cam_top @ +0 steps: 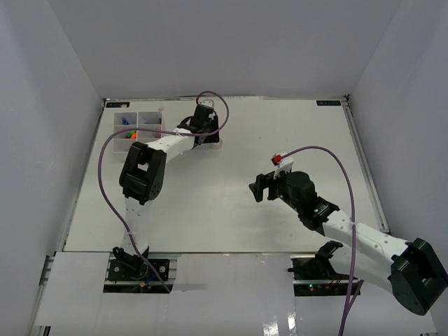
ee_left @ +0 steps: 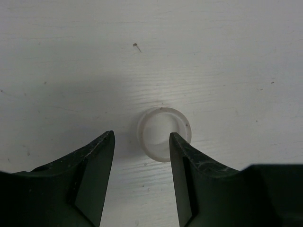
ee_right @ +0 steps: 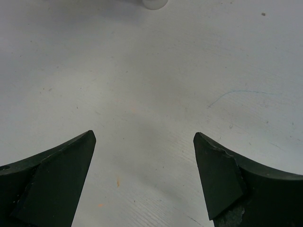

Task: Sort the stationery into containers
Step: Pick up the stationery from the center of the board.

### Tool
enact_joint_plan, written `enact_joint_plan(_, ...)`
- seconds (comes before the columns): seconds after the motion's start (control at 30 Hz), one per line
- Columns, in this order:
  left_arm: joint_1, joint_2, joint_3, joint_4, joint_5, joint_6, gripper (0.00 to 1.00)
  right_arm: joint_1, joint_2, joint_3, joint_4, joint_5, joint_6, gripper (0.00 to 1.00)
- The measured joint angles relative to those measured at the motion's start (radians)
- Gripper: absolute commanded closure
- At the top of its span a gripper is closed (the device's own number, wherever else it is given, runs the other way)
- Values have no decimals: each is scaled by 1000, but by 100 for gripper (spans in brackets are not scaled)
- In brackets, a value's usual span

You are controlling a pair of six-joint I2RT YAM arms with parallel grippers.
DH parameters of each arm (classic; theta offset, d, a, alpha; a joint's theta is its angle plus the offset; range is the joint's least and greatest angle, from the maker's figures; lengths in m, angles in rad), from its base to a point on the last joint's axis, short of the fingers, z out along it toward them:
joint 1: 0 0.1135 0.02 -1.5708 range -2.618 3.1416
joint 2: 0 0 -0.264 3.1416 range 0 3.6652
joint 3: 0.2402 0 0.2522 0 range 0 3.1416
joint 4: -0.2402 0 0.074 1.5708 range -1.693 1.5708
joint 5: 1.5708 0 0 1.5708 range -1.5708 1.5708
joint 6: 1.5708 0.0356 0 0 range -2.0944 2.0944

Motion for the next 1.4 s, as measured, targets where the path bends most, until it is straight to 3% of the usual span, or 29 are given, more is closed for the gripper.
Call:
enact_joint_plan(0.27,-21,56,72,-3,-34,25,48,0,8,0,0,0,0,9)
enact_joint_plan(0.8,-19,81,75,-29,-67,45,64,0,21,0,0,-1,-1,9)
enact_joint_plan(1.2,-19,106,76,-22,-56,61,67,0,23,0,0,-2,-1,9)
enact_joint_plan(1.4,-19,105,75,-24,-60,71,78,0,25,0,0,-2,-1,9)
